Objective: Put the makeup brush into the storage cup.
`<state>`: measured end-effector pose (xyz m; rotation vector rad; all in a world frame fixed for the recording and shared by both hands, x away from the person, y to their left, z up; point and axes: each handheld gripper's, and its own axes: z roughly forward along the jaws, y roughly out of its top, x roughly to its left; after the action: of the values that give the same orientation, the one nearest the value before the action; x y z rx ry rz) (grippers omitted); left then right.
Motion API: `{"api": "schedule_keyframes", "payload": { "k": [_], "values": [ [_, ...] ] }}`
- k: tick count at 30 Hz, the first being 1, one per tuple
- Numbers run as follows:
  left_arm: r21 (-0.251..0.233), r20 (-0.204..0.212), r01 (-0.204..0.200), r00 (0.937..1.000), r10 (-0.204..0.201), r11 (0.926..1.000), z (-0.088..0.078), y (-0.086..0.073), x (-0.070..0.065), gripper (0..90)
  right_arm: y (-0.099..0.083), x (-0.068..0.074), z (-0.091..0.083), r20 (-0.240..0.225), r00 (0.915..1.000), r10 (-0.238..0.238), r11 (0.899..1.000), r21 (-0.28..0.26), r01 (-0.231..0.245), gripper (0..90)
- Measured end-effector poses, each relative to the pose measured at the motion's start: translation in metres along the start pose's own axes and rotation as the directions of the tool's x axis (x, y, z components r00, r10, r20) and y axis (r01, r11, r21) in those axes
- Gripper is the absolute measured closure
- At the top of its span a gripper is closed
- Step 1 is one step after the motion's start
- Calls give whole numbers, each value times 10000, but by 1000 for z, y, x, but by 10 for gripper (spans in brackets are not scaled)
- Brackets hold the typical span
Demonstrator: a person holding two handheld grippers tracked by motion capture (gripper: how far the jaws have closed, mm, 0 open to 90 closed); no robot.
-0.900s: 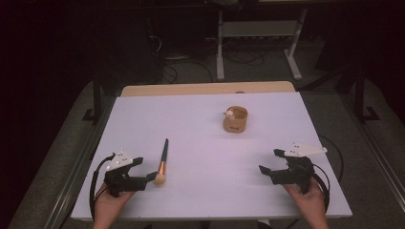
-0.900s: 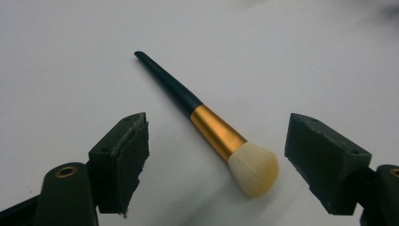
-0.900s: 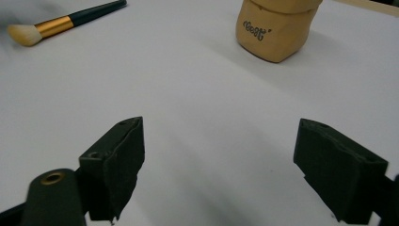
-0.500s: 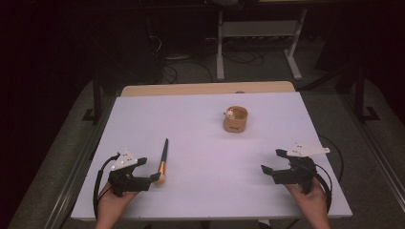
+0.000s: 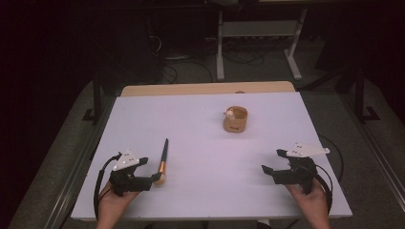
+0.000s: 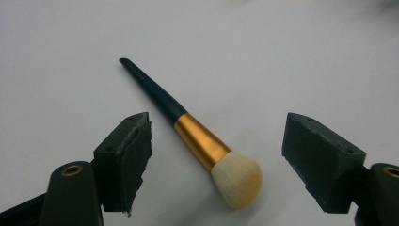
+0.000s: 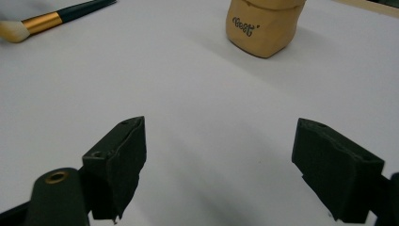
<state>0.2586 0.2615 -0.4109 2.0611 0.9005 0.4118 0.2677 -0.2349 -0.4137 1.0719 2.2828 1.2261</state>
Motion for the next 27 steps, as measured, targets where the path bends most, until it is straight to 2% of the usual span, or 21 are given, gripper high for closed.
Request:
{"api": "schedule_keyframes", "payload": {
  "k": [6,9,11,14,19,20,21,22,23,24,25,27],
  "values": [
    [257,-88,53,9999,-50,9997,3,9,-2,259,2,2,2,80,10000,-27,10000,81,26,177],
    [212,-120,12,9999,-9,9998,6,13,-3,282,3,2,2,142,9999,-75,9999,88,74,179],
    [426,-168,-187,9997,194,9989,13,19,-5,282,4,4,4,141,9999,-91,9999,119,89,184],
    [847,-225,-250,9994,270,9961,22,25,-5,287,5,6,8,58,9998,-173,9994,308,171,187],
    [1173,-488,76,9988,-19,9931,35,33,-4,341,7,10,7,183,9989,-428,9987,283,422,194],
    [1524,-717,233,9973,-124,9880,41,37,-2,362,8,11,6,209,9991,-379,9991,207,374,196],
    [1524,-717,233,9973,-124,9880,41,37,-2,376,8,11,6,209,9991,-379,9991,207,374,196],
    [1897,-1078,348,9941,-144,9812,45,40,1,382,8,9,6,153,9992,-381,9991,197,378,196],
    [1897,-1078,348,9941,-144,9812,45,40,1,400,8,9,7,120,9995,-296,9993,229,294,196],
    [2114,-1359,721,9898,-437,9747,48,43,4,422,8,8,7,134,9994,-331,9992,231,328,196],
    [2138,-1482,821,9877,-507,9734,49,43,5,427,9,8,6,142,9993,-352,9991,228,348,197],
    [2258,-1427,882,9881,-567,9702,52,44,7,449,9,9,5,166,9992,-374,9992,139,371,201]
  ]
}}
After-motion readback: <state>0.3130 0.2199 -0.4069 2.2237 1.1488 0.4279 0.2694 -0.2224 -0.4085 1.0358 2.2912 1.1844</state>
